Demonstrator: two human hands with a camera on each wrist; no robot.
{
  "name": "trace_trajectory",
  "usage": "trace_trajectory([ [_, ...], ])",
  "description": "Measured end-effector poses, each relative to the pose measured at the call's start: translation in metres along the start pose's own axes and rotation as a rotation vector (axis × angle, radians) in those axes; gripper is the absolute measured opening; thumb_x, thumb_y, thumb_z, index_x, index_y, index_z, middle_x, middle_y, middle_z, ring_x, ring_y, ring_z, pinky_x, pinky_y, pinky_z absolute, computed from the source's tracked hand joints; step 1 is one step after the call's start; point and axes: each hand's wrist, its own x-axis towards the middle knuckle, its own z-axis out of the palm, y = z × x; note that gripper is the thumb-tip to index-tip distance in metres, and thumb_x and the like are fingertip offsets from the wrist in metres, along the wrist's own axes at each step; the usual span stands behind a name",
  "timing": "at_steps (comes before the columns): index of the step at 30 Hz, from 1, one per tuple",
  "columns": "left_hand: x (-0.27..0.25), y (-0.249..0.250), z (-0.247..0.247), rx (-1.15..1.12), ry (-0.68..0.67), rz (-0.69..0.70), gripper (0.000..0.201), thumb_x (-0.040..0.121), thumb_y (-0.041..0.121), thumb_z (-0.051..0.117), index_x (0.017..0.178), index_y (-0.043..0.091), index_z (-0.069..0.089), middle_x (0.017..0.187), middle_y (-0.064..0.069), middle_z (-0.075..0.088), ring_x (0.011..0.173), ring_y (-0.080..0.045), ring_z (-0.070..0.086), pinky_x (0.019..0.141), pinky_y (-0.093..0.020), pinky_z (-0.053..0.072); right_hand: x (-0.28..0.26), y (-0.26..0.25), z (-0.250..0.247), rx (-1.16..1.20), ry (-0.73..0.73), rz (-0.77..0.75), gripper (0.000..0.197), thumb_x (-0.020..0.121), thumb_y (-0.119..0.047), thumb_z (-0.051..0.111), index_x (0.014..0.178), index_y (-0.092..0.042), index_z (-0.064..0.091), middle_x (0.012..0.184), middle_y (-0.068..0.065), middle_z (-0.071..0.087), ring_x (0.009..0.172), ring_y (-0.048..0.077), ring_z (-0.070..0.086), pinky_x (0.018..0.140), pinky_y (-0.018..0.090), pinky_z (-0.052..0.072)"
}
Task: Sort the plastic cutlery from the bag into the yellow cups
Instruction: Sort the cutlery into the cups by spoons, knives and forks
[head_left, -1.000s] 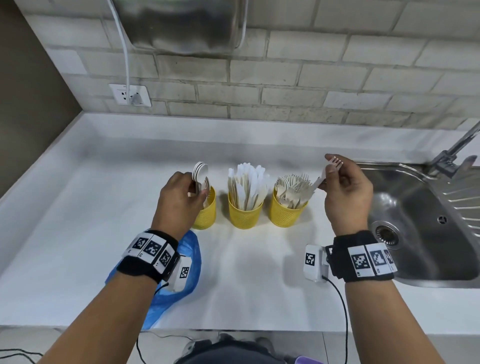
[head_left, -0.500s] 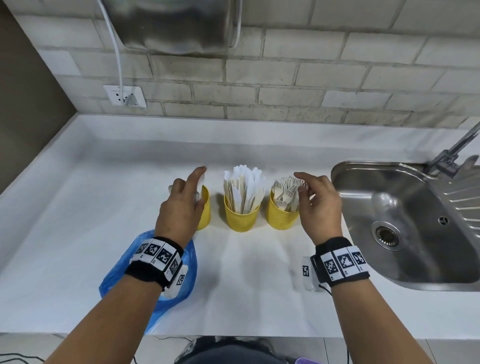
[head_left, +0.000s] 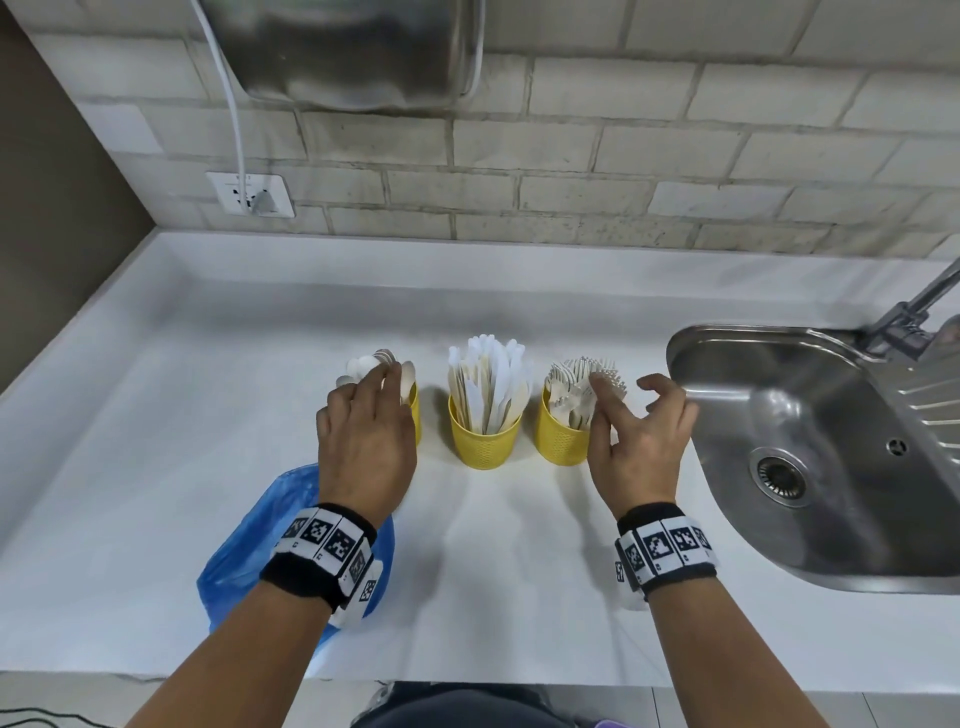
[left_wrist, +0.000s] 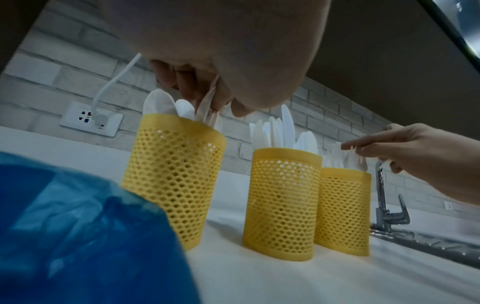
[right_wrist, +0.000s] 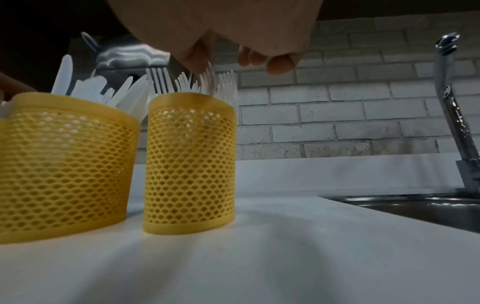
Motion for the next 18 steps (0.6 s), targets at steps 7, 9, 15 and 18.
trace_trajectory([
  [7, 0.014, -0.002, -0.018, -0.191, 0.022, -0.186, 0.104, 0.076, 0.057, 0.078, 0.159, 0.034, 0.021, 0.161, -0.017, 0.018, 0.138, -0.042, 0.027, 0.112, -0.056, 0.033, -0.001, -0.005, -0.010, 0.368, -0.175, 0.290, 0.097, 0.080, -0.023, 0.073, 0.162, -0.031, 0.023, 0.153, 0.009, 0.023, 0.136, 0.029, 0.038, 0.111, 0.042, 0.040],
  [9, 0.022, -0.011, -0.017, -0.318, -0.063, -0.265, 0.123, 0.067, 0.053, 0.088, 0.160, 0.040, 0.008, 0.160, -0.016, 0.018, 0.141, -0.040, 0.026, 0.115, -0.053, 0.032, -0.002, -0.006, -0.008, 0.458, -0.311, 0.399, 0.116, 0.078, -0.019, 0.083, 0.163, -0.038, 0.007, 0.155, 0.001, 0.021, 0.142, 0.023, 0.037, 0.112, 0.040, 0.040],
  [15, 0.030, -0.025, -0.003, -0.520, -0.171, -0.351, 0.131, 0.065, 0.029, 0.095, 0.159, 0.041, 0.005, 0.131, -0.015, 0.054, 0.122, -0.033, 0.051, 0.103, -0.047, 0.045, 0.003, -0.015, 0.003, 0.502, -0.401, 0.517, 0.126, 0.073, -0.017, 0.091, 0.163, -0.033, 0.005, 0.153, -0.015, 0.030, 0.139, -0.004, 0.029, 0.113, 0.011, 0.025],
  [18, 0.028, -0.029, 0.000, -0.526, -0.170, -0.367, 0.129, 0.066, 0.027, 0.095, 0.159, 0.042, 0.007, 0.134, -0.013, 0.054, 0.123, -0.031, 0.052, 0.104, -0.048, 0.045, 0.004, -0.018, 0.004, 0.492, -0.391, 0.519, 0.122, 0.073, -0.022, 0.091, 0.162, -0.037, 0.009, 0.162, -0.005, 0.035, 0.147, 0.013, 0.036, 0.115, 0.029, 0.033],
])
